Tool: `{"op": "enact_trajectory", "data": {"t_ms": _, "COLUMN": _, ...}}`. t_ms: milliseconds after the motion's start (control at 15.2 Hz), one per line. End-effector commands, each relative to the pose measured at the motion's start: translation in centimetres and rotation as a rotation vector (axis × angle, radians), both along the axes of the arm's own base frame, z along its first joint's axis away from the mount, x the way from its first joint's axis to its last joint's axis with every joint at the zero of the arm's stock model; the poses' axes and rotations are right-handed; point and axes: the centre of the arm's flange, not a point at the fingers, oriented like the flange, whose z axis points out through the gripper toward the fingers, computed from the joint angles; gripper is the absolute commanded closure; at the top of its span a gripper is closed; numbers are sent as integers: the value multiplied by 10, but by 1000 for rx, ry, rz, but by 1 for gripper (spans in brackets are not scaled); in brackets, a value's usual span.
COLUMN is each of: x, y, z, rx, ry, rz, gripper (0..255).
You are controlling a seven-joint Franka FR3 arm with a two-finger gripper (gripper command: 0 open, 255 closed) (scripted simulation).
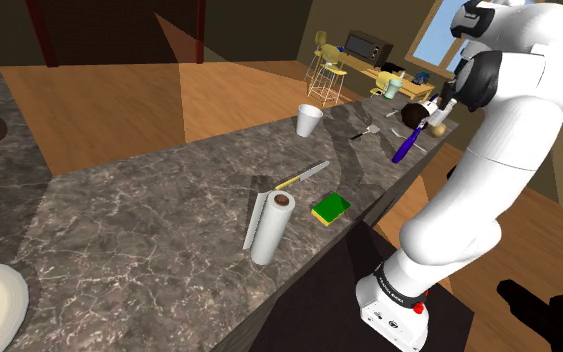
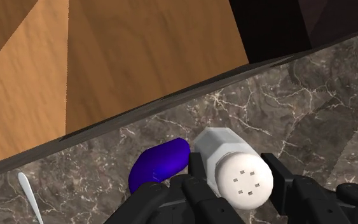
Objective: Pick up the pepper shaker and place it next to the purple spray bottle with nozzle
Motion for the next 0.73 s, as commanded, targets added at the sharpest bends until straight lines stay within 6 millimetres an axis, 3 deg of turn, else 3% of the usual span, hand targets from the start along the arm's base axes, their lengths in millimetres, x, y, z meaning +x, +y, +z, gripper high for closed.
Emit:
{"op": "enact_trajectory", "data": {"t_ms": 0, "x": 1, "y": 0, "z": -10, "rx": -1, "ry": 0, "rz": 0, "gripper": 255}}
{"op": "enact_trajectory", "data": {"t_ms": 660, "x": 1, "y": 0, "z": -63, "rx": -1, "ry": 0, "rz": 0, "gripper": 255}}
